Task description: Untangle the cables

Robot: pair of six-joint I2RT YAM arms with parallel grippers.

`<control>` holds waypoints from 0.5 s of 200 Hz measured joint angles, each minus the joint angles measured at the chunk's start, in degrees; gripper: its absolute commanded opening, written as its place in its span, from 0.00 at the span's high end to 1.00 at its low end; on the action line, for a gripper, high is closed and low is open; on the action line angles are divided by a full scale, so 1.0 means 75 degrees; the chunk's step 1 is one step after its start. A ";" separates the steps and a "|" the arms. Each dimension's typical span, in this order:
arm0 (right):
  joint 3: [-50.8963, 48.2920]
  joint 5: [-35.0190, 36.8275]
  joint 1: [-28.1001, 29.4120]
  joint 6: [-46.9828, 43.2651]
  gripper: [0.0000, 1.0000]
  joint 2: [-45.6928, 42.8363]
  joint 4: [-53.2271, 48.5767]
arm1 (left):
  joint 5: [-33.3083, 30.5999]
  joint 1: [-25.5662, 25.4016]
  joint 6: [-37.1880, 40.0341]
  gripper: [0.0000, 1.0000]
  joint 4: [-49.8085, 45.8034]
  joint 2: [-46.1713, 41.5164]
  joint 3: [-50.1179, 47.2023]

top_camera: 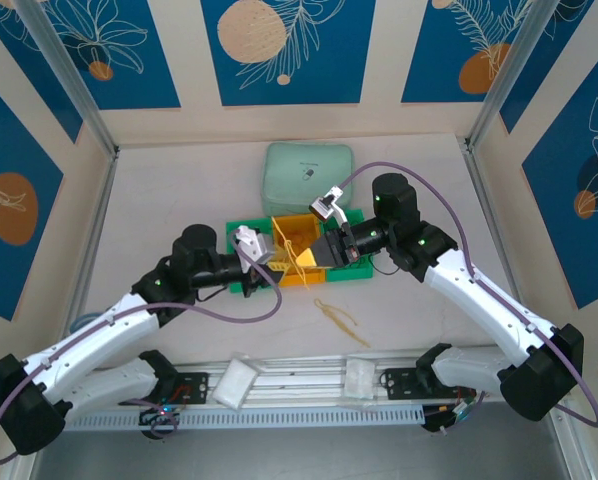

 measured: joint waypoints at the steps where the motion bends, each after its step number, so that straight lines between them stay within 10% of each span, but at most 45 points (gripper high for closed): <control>1: 0.0000 0.0000 0.0000 0.0000 1.00 0.0000 0.0000 | 0.0000 0.0000 0.0000 0.73 0.0000 0.0003 0.0000; 100: 0.0000 0.0003 -0.0015 0.0000 1.00 0.0000 -0.0003 | 0.0015 0.0000 0.0029 1.00 0.0000 0.0015 0.0009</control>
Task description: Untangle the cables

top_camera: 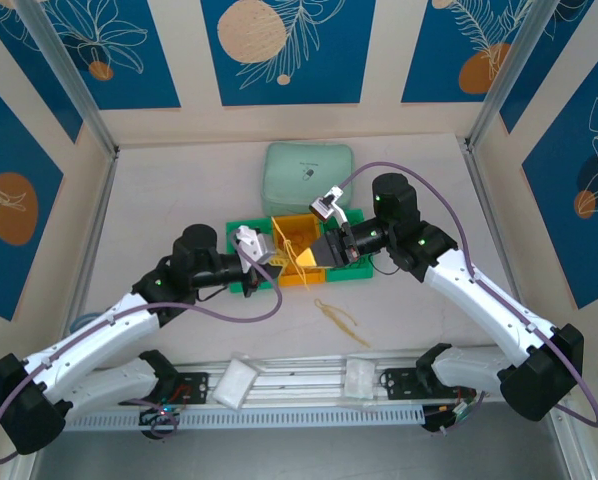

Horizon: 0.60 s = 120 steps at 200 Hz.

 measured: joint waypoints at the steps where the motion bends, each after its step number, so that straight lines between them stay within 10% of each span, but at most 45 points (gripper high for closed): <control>1: 0.0000 0.0000 0.0000 0.0000 1.00 0.0000 0.0000 | 0.0003 0.0000 -0.0017 1.00 -0.0003 0.0000 0.0000; 120: -0.0192 0.0038 -0.0236 0.0000 1.00 0.0079 0.0038 | 0.0251 0.0000 0.0000 1.00 -0.0207 0.0003 0.0076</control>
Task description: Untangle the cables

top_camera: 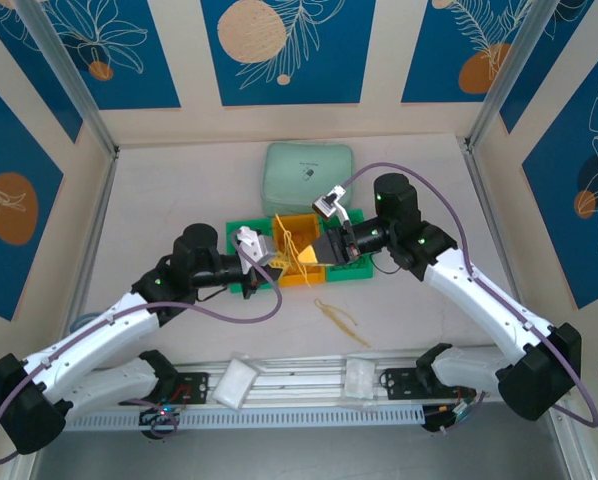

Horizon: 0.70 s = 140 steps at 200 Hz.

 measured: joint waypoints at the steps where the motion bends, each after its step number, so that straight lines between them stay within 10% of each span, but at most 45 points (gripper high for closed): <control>1: -0.0003 0.0003 0.0000 0.0000 1.00 0.0003 0.0000 | 0.0000 0.0000 0.0000 1.00 0.0000 0.0000 0.0000; 140: -0.0688 0.0114 -0.0242 0.0061 1.00 0.0105 0.0224 | -0.0023 0.0052 0.0000 1.00 -0.0061 -0.0262 0.0000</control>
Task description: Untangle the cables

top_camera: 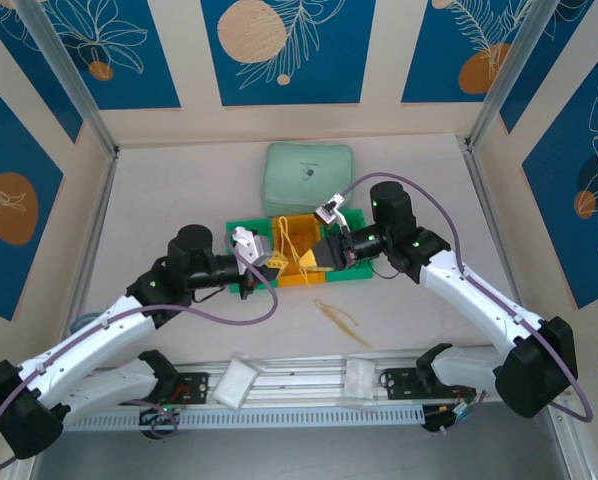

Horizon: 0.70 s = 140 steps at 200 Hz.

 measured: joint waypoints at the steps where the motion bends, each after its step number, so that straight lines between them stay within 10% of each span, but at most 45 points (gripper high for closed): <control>1: -0.0006 0.0000 -0.0006 -0.0003 1.00 0.0000 -0.0003 | -0.0006 0.0000 0.0000 1.00 -0.0003 0.0000 0.0000; 140: -0.0947 0.0388 -0.0187 0.2296 1.00 -0.0076 0.3258 | 0.0017 0.0050 0.0000 1.00 -0.0041 0.0318 0.0000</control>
